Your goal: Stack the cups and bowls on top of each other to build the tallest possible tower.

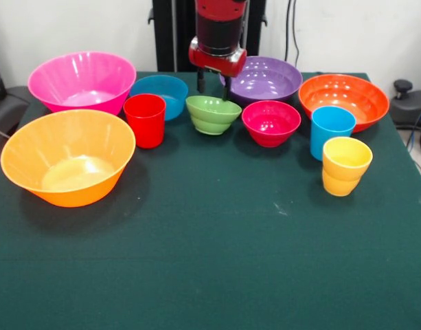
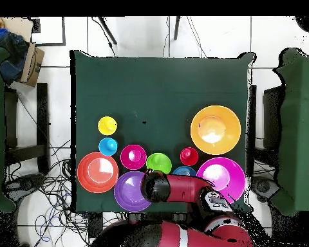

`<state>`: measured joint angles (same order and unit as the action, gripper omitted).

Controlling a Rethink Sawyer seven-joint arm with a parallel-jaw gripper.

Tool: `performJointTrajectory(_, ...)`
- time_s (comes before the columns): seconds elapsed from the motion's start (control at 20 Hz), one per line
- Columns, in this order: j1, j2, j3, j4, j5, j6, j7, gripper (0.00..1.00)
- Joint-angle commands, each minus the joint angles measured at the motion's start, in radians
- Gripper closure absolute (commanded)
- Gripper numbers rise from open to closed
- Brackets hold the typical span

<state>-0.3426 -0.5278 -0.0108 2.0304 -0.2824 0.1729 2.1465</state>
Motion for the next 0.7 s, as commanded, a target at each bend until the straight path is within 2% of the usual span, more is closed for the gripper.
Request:
performJointTrajectory(0.05,0.03,-0.015,0.045,-0.03,0.049,-0.001,0.124,0.0)
performJointTrajectory(0.7,0.028,-0.052,0.055,0.002,0.047,0.079,0.097,0.0)
